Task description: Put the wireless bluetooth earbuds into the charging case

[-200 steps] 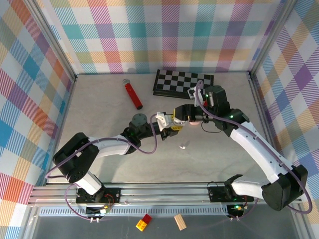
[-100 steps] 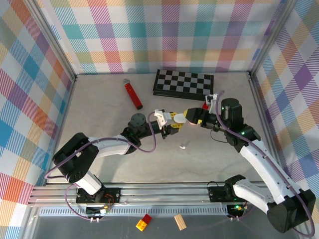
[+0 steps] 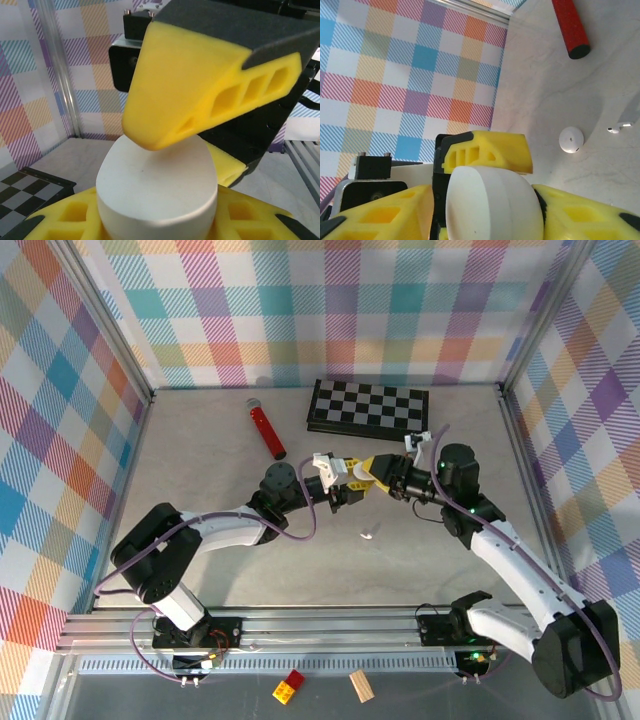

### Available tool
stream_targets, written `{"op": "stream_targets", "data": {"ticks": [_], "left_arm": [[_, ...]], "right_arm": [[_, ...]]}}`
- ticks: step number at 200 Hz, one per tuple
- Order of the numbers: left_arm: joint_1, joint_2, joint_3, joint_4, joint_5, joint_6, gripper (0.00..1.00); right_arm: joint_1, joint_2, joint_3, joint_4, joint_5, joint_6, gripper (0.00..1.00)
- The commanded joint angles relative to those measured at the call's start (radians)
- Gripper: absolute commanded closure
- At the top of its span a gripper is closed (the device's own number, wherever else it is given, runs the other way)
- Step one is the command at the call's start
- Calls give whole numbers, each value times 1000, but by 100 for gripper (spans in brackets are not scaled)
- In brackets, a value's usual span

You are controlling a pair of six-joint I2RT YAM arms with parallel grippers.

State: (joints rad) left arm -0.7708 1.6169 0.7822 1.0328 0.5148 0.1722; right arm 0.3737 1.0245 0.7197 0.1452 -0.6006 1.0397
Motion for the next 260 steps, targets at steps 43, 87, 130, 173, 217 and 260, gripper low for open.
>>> {"op": "stream_targets", "data": {"ticks": [43,87,130,173,217,260], "left_arm": [[-10,4,16,23,6,18,60],[-10,-17,-10,-2,-13,25,31],[-11,-82,-73,-144,-26,56,6],[-22,-152,-156,-277,-42,54,0],[-45,-181,-169,-393,-55,66,0],[-45,-190,-196,-420,-75,51,0]], "right_arm": [[-13,-9,0,48,-19,7,90],[-18,-29,5,-39,50,-67,92],[-82,2,-45,-164,145,-172,93],[-184,105,-151,-150,184,-232,93],[-260,281,-194,-30,184,-249,94],[-277,452,-160,3,196,-289,93]]}}
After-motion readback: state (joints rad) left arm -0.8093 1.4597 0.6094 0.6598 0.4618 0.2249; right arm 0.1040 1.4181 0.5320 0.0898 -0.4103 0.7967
